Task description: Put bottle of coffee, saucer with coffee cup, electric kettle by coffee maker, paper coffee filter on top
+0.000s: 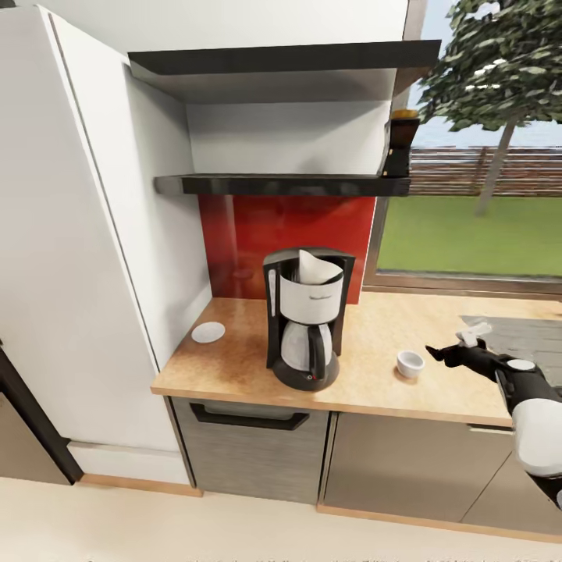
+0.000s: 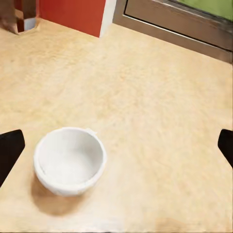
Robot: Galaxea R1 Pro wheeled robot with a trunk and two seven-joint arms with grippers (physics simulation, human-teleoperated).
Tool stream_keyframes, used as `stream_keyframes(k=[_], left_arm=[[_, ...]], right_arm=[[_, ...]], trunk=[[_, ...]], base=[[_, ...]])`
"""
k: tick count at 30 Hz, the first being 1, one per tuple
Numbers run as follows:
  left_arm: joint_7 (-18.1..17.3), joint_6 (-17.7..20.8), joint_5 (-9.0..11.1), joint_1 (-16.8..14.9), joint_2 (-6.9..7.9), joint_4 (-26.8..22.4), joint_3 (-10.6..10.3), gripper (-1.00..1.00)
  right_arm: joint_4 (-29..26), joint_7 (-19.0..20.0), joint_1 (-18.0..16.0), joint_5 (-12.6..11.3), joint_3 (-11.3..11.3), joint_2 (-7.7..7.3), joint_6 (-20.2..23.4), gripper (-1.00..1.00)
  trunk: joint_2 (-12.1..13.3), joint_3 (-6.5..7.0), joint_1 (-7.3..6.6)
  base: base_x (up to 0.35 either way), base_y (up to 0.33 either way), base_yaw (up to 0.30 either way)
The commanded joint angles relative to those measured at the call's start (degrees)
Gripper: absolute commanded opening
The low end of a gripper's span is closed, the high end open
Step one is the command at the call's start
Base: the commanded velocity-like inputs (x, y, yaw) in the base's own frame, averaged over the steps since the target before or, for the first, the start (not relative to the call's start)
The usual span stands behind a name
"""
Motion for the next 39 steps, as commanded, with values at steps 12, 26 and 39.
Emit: stream_keyframes(k=[12,26,39], left_arm=[[0.07,-0.27,-0.41,-0.06,-0.03,0.02,0.01,1.0],[0.18,-0.23,-0.54,-0.06,0.01,0.02,-0.02,1.0],[0.35,-0.32,-0.67,0.0,0.37,0.2,0.06,1.0]], right_arm=[[-0.02,-7.86,4.16,0.54,-7.43,0.34,-7.1,1.0],[0.02,-9.76,6.14,0.57,-9.83,0.43,-7.36,1.0],[-11.84,-9.06,5.65,0.23,-8.97,0.95,9.9,1.0]], trunk=[[-0.15,-0.13,0.03],[-0.15,-0.13,0.03],[-0.15,-0.13,0.03]], base=[[-0.115,0.247,0.0],[-0.005,0.08,0.0],[0.0,0.0,0.0]])
